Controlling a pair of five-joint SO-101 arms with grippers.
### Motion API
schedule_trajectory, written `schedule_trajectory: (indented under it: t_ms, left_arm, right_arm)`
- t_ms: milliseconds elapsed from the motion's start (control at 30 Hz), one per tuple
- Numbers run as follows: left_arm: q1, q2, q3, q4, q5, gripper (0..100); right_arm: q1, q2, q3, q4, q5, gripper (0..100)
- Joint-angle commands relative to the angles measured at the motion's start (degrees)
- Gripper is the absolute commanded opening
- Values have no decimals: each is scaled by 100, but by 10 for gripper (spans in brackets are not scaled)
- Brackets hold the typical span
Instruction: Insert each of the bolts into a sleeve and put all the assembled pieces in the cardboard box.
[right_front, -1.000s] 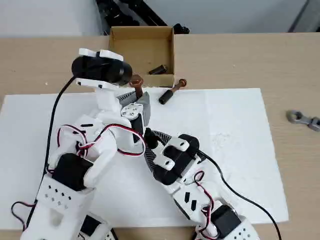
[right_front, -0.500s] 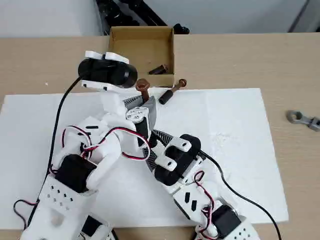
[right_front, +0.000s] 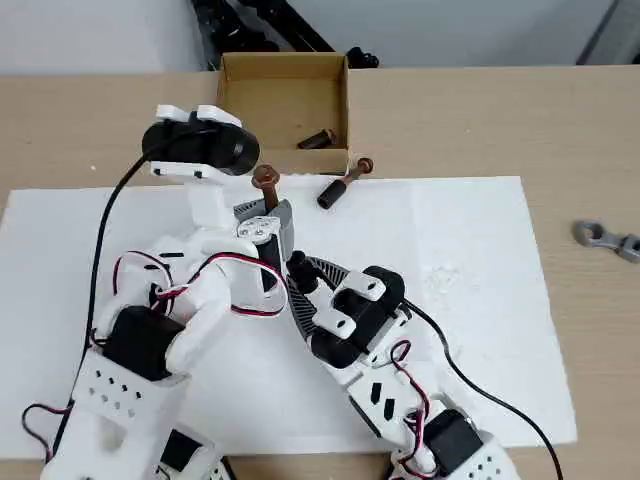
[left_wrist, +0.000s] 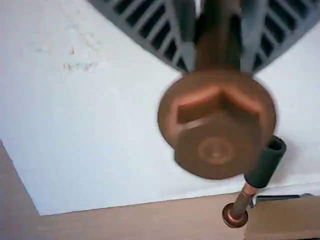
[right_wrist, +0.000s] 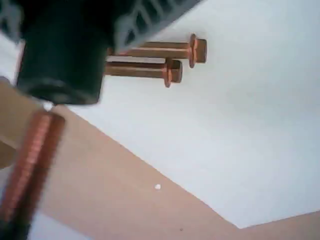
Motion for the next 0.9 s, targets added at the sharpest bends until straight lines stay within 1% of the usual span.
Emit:
schedule_trajectory:
  t_ms: [0,300,467,633,867]
  left_arm:
    - [44,-176,-57,0,97,6]
    - [475,-176,-75,0,105,6]
    - [448,-264,-92,88,105,6]
    - [457,-1064,-101,193,79,6]
    - [448,-1029,-136,246,26,6]
  right_arm:
    - [84,4,-360,-163,-62,2]
    - [92,4,-360,-163,-62,2]
    - [92,4,-360,-163,-62,2]
    - [92,4,-352,-145,-62,2]
    - [101,4,-352,-136,-62,2]
